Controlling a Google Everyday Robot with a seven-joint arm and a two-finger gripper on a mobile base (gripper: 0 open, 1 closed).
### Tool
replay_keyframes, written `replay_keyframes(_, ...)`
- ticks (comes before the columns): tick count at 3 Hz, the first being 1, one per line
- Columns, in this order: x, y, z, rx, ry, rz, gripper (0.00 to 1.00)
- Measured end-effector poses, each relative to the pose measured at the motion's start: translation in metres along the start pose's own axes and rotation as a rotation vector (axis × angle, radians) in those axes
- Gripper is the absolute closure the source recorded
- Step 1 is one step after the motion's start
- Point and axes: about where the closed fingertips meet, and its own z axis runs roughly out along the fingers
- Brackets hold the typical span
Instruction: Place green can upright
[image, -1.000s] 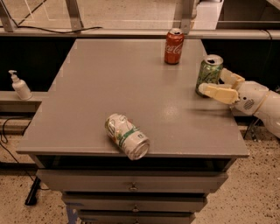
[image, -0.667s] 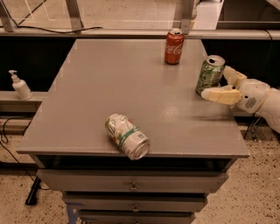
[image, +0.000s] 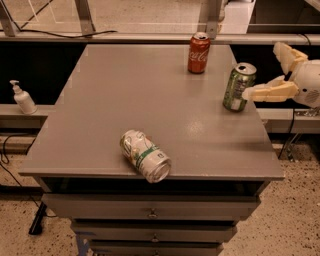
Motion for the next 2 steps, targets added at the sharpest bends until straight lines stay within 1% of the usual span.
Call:
replay_keyframes(1, -0.069, 0.004, -0.014, 0.067, 0.002, -0.238, 0.00)
replay_keyframes(2, -0.135, 0.021, -0.031, 0.195, -0.014, -0.469, 0.00)
